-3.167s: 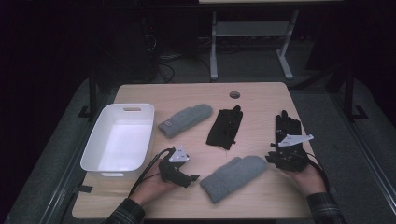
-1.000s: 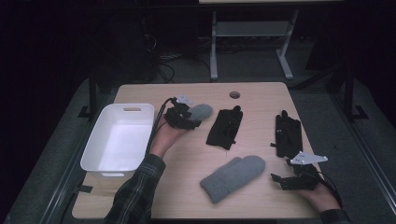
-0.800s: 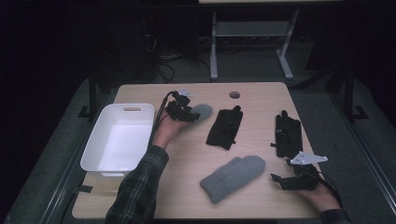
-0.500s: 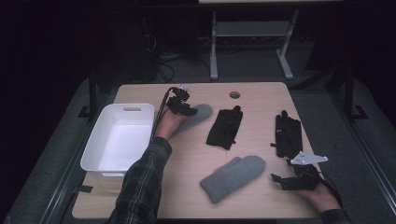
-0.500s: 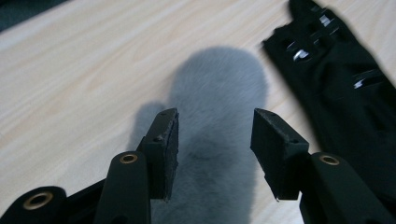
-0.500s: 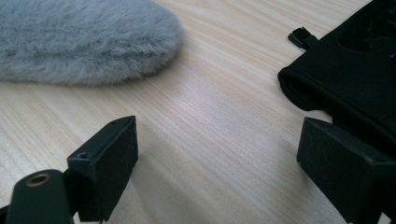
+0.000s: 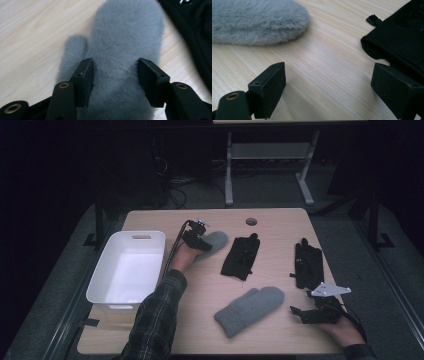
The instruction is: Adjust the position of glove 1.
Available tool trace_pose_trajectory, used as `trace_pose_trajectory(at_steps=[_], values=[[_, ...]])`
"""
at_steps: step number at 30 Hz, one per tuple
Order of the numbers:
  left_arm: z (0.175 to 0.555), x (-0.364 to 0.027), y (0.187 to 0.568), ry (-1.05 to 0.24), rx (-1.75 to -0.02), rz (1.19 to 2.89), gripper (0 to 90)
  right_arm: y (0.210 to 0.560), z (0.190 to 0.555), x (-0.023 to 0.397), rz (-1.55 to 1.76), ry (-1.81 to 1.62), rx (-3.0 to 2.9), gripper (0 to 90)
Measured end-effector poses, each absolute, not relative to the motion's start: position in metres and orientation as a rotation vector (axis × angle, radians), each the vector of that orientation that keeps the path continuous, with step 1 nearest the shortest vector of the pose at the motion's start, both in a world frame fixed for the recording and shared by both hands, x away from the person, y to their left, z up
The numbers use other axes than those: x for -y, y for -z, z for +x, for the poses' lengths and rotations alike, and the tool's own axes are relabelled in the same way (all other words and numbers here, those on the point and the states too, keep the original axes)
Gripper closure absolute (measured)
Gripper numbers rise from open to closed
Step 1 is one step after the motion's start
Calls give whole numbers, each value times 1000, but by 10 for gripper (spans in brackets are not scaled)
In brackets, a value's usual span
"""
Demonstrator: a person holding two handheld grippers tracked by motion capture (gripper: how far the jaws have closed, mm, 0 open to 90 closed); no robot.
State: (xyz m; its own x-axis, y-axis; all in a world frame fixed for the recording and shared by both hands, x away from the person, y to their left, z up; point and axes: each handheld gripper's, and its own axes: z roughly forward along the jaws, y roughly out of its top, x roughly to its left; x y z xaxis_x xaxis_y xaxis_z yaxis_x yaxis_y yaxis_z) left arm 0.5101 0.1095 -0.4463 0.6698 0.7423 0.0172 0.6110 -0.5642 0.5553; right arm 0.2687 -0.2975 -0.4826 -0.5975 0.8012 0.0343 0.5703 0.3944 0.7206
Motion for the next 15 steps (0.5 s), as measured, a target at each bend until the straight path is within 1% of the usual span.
trace_pose_trajectory(at_steps=[2, 5, 12, 15], values=[[510, -110, 447, -334, -1046, 2365, 504, 483, 269, 297, 1195, -1020, -2338, 124], [510, -110, 448, -335, -1023, 2374, 579, 483, 269, 297, 1195, -1020, -2338, 124], [508, -112, 447, -353, -990, 2368, 779, 483, 269, 298, 1198, -1021, -2338, 125], [508, -114, 446, -349, -989, 2349, 817, 483, 269, 298, 1199, -1022, -2337, 125]])
